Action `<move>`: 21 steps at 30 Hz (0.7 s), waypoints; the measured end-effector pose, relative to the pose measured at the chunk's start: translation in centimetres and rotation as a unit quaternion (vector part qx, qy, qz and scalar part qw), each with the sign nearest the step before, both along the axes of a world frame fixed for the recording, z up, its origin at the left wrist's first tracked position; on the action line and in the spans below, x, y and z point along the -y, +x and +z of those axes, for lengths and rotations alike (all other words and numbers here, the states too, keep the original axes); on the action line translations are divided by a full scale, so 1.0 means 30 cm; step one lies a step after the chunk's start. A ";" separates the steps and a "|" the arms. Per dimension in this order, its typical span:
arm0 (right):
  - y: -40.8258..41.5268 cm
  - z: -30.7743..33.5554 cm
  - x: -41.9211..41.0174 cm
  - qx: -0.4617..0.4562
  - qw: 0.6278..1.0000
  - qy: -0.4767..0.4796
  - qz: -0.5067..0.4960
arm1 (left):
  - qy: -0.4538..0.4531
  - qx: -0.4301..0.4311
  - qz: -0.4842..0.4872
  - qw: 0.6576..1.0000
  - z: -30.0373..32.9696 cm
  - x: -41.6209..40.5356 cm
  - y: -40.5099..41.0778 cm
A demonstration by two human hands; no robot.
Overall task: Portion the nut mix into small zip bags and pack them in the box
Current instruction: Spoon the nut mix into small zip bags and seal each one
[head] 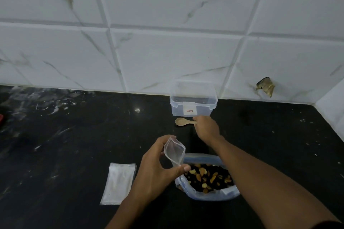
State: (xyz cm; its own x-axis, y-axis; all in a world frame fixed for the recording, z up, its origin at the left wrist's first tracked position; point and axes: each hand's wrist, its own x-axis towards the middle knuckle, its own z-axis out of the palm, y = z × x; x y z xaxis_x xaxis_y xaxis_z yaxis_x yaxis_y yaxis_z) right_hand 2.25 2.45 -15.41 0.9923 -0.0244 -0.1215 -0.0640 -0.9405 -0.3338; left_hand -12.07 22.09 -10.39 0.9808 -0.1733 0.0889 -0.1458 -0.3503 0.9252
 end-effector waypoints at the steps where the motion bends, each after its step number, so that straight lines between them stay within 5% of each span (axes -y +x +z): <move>1: 0.012 -0.011 0.000 -0.005 1.000 -0.013 0.008 | 0.003 0.002 0.002 1.000 -0.002 -0.004 0.004; 15: 0.005 -0.034 0.006 -0.015 0.991 -0.129 0.032 | 0.009 0.007 -0.004 1.000 -0.008 -0.008 0.029; 21: -0.055 0.024 0.032 0.059 0.994 -0.087 0.029 | 0.008 0.033 -0.013 0.999 0.045 0.002 0.034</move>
